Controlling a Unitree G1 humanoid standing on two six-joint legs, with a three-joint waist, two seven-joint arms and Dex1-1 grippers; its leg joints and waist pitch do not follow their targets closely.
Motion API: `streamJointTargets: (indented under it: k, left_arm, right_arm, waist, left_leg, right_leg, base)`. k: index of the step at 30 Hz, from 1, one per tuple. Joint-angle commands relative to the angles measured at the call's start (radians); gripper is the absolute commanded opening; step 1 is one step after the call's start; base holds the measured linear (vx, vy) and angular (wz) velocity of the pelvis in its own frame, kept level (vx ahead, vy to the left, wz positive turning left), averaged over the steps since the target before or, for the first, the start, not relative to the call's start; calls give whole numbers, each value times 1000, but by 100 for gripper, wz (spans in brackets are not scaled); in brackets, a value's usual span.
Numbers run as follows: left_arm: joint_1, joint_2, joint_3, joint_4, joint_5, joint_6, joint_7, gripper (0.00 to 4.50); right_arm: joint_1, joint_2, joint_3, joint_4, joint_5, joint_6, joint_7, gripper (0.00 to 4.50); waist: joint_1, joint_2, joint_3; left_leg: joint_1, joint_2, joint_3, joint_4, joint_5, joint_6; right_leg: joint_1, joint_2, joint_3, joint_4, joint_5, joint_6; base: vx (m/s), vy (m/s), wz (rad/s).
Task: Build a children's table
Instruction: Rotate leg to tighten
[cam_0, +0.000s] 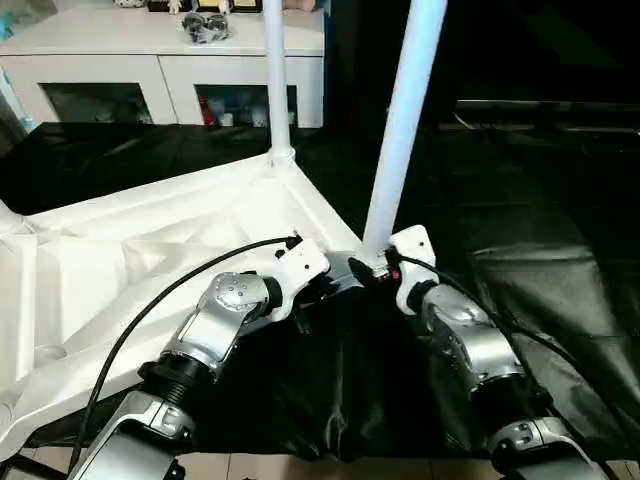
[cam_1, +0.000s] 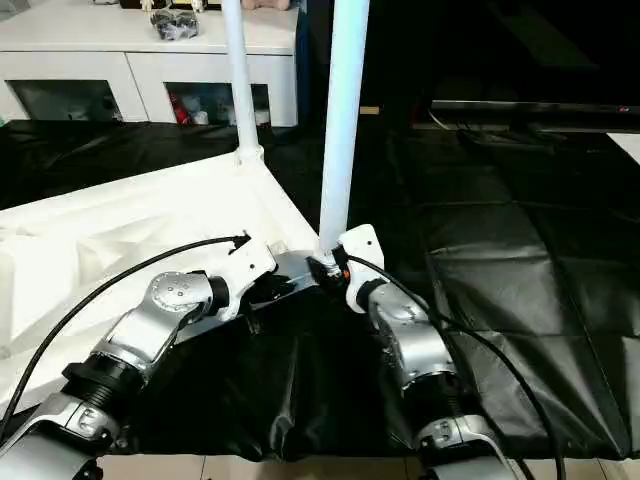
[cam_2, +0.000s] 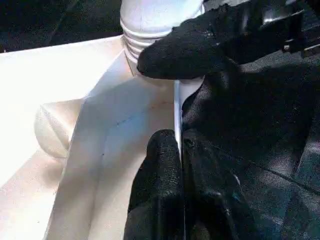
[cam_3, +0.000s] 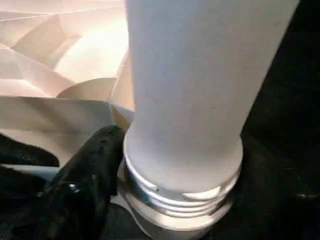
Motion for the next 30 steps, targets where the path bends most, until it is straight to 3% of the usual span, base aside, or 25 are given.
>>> streamJointTargets:
  k: [1, 6, 14, 19, 21, 22, 30]
  left_arm:
    - [14, -31, -36, -34, -35, -57, -41, 0]
    - [50, 15, -21, -76, -74, -56, -128, 0]
    - [80, 73, -8, -128, -133, -73, -269, 0]
    - [96, 121, -4, -162, -171, -60, -377, 0]
    - [96, 126, -4, -163, -173, -61, -384, 0]
    - [102, 140, -4, -171, -180, -57, -408, 0]
    - [108, 163, -6, -174, -185, -55, -452, 0]
  right_arm:
    - [8, 11, 64, -11, 17, -1, 77, 389]
    - [23, -100, 71, -77, 31, 6, 244, 401]
    - [69, -235, 124, -198, 83, 32, 525, 401]
    - [85, -272, 133, -251, 127, 85, 631, 365]
    - [87, -274, 134, -254, 129, 88, 638, 345]
    - [95, -283, 140, -269, 135, 96, 659, 345]
    - [114, -304, 168, -303, 130, 120, 702, 279]
  waist:
    - [1, -12, -56]
    - [13, -11, -57]
    - [19, -13, -52]
    - [23, -12, -53]
    - [23, -11, -53]
    - [24, -17, -53]
    - [27, -16, -51]
  left_leg:
    - [21, 95, -53, -70, -172, 52]
    - [21, 96, -50, -65, -143, 83]
    - [23, 98, -52, -71, -197, 66]
    - [22, 99, -52, -71, -184, 71]
    - [20, 100, -52, -72, -174, 72]
    - [23, 100, -51, -71, -178, 73]
    - [23, 99, -51, -72, -176, 61]
  right_leg:
    - [30, -114, 66, -78, -135, -226]
    - [31, -113, 66, -76, -93, -234]
    - [29, -111, 65, -83, -187, -219]
    - [28, -110, 64, -82, -187, -220]
    - [27, -109, 63, -78, -169, -224]
    - [26, -111, 64, -79, -175, -226]
    - [25, -112, 66, -81, -189, -220]
  base:
    - [0, 0, 0]
    - [0, 0, 0]
    - [0, 0, 0]
    - [0, 0, 0]
    - [0, 0, 0]
    - [0, 0, 0]
    - [0, 0, 0]
